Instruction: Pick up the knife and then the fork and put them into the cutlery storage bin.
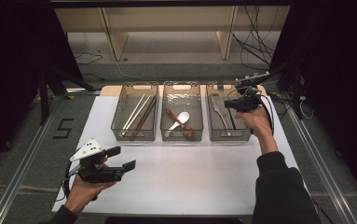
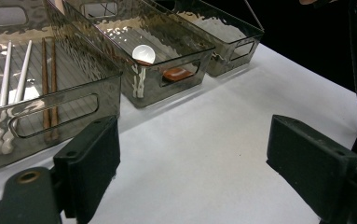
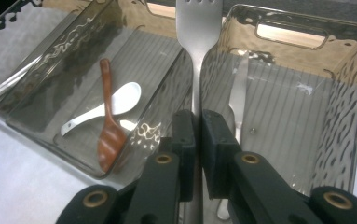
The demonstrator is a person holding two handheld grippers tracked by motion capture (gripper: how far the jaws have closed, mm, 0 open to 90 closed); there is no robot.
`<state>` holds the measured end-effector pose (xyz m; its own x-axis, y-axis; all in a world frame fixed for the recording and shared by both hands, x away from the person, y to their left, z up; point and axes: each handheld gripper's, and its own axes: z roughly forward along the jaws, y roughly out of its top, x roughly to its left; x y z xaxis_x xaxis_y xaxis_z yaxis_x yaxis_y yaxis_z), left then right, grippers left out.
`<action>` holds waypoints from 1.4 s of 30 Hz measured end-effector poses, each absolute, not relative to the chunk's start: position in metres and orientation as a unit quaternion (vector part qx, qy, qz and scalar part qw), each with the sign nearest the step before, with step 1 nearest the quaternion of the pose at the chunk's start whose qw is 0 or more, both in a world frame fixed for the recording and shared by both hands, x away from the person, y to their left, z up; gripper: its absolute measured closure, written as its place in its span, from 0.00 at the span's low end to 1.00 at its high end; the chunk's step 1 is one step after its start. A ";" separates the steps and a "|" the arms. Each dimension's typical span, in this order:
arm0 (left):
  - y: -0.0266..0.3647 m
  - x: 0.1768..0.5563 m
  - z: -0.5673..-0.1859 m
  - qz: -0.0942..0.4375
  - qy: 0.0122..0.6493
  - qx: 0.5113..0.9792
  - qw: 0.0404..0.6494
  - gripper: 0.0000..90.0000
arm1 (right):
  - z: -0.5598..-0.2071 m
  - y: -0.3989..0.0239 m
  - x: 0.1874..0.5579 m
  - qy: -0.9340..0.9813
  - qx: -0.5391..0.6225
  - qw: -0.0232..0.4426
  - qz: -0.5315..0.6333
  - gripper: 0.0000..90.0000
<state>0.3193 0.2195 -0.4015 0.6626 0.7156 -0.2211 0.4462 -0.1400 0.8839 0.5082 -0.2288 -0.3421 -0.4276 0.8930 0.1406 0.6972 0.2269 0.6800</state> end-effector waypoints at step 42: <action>0.220 0.319 -0.401 0.129 0.389 0.744 0.528 0.18 | -0.364 -0.221 0.536 0.743 0.566 0.150 0.325 0.94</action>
<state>0.3187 0.2195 -0.4012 0.6642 0.7149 -0.2187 0.4431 -0.1408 0.8854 0.5357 -0.2208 -0.3643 -0.3134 0.9385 0.1446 0.7434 0.1478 0.6523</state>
